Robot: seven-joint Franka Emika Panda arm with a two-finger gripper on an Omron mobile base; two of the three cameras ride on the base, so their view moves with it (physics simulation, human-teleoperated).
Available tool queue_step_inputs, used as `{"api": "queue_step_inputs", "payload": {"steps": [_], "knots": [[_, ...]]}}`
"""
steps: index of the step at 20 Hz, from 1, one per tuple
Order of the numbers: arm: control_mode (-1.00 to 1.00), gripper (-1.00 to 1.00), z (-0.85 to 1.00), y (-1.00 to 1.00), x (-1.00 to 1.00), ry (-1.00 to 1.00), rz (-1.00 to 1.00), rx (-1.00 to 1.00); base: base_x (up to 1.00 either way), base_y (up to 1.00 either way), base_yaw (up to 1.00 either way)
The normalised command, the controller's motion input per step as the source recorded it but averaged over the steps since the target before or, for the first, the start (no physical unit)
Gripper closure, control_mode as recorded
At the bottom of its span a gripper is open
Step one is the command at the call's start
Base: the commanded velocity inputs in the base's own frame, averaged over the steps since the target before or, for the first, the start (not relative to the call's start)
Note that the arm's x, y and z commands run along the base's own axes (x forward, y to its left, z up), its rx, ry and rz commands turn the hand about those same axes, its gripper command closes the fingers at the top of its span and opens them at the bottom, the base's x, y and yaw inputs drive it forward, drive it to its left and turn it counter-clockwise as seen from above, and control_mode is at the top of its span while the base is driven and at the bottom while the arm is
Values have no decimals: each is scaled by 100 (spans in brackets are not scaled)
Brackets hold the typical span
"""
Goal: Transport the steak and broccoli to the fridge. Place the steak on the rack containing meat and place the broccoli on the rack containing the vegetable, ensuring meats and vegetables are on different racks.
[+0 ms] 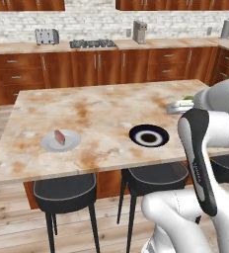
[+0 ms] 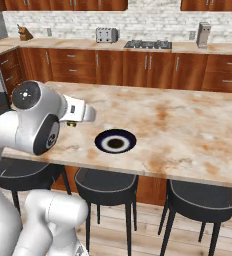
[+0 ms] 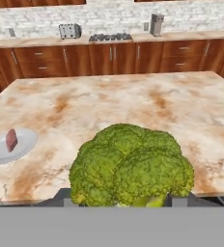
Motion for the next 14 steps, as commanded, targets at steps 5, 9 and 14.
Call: {"api": "queue_step_inputs", "payload": {"steps": [5, 9, 14], "knots": [[-100, 100, 32, 42, -61, -15, 0, 0, 0, 0, 0], [100, 100, 0, 0, 0, 0, 0, 0, -65, 97, 6], [100, 100, 0, 0, 0, 0, 0, 0, -47, 98, 36]]}}
